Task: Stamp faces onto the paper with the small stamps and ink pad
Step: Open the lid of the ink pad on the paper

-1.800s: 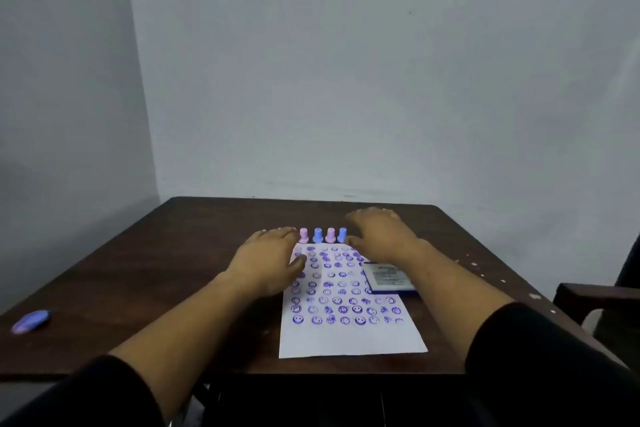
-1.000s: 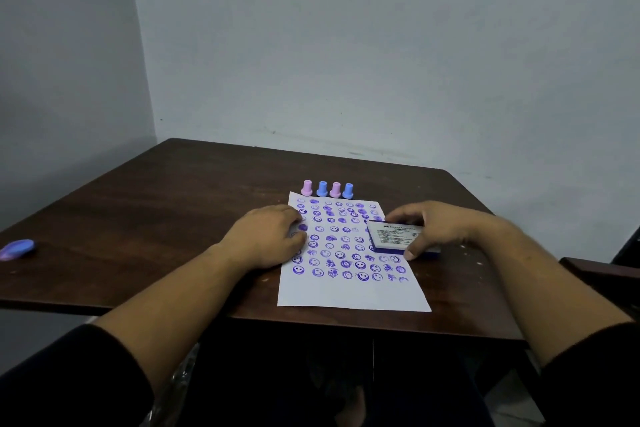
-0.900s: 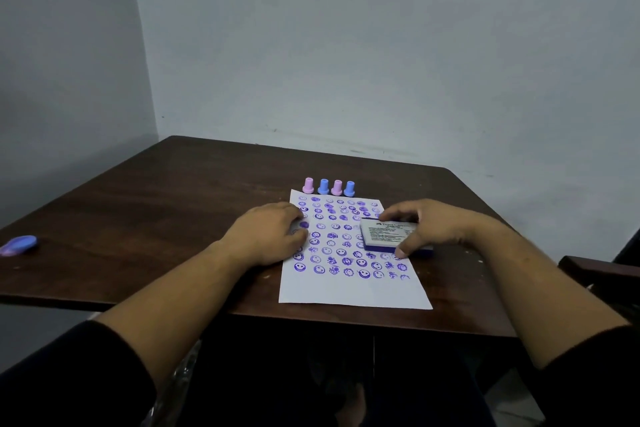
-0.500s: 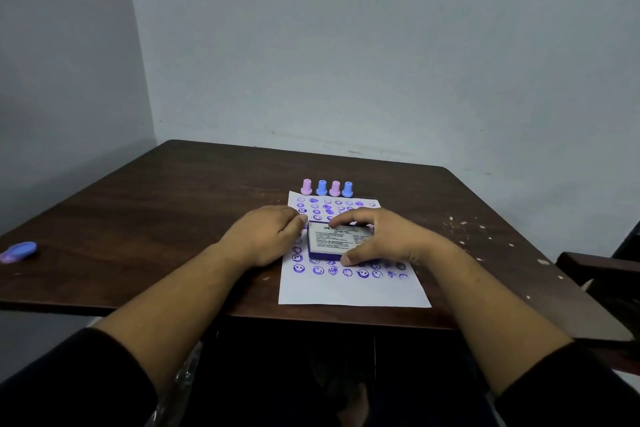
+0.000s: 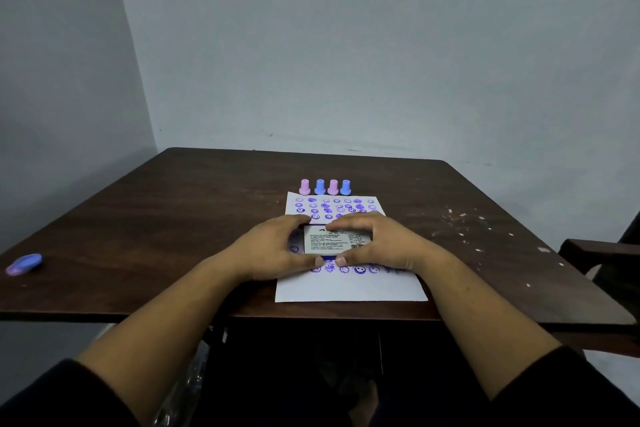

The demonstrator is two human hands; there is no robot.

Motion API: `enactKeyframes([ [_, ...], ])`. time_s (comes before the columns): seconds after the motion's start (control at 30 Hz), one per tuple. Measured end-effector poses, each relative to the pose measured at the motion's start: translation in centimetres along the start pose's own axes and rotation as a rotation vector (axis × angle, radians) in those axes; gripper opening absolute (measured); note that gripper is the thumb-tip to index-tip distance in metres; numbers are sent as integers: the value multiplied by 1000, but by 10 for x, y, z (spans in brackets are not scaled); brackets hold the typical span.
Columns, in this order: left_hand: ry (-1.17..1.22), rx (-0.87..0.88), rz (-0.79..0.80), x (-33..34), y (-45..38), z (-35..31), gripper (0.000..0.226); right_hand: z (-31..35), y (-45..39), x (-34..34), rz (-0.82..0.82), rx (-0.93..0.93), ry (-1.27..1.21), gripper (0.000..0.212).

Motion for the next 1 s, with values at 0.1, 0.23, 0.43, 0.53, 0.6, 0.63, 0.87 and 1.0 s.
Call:
enactKeyframes([
  [0.1, 19, 7, -44, -2, 0, 2, 86, -6, 8, -3, -31, 14, -41, 72],
  [0.23, 42, 7, -44, -4, 2, 5, 85, -11, 16, -12, -86, 16, -102, 68],
  [0.43, 54, -13, -30, -6, 3, 5, 85, -7, 18, -15, -75, 51, -143, 68],
  [0.53, 51, -12, -34, -6, 3, 4, 85, -7, 19, -16, -37, 82, -177, 68],
  [0.6, 50, -10, -35, -6, 3, 4, 85, -6, 20, -17, -36, 84, -194, 65],
  [0.63, 48, -10, -33, -6, 3, 5, 86, -6, 21, -17, -36, 85, -205, 64],
  [0.87, 76, -23, -29, -5, 3, 5, 92, -8, 19, -17, -116, 46, -338, 22],
  [1.0, 140, -19, 2, -8, 4, 2, 87, -10, 19, -16, -222, 4, -387, 25],
])
Point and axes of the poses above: each hand's wrist, its own y-axis away from the middle knuckle, its own x-axis out of the palm, z = x × y, the point moved 2 cm from there along -y, towards the middle knuckle, and after that the axes turned 7 degrees about -y, right-handed, at the moved point
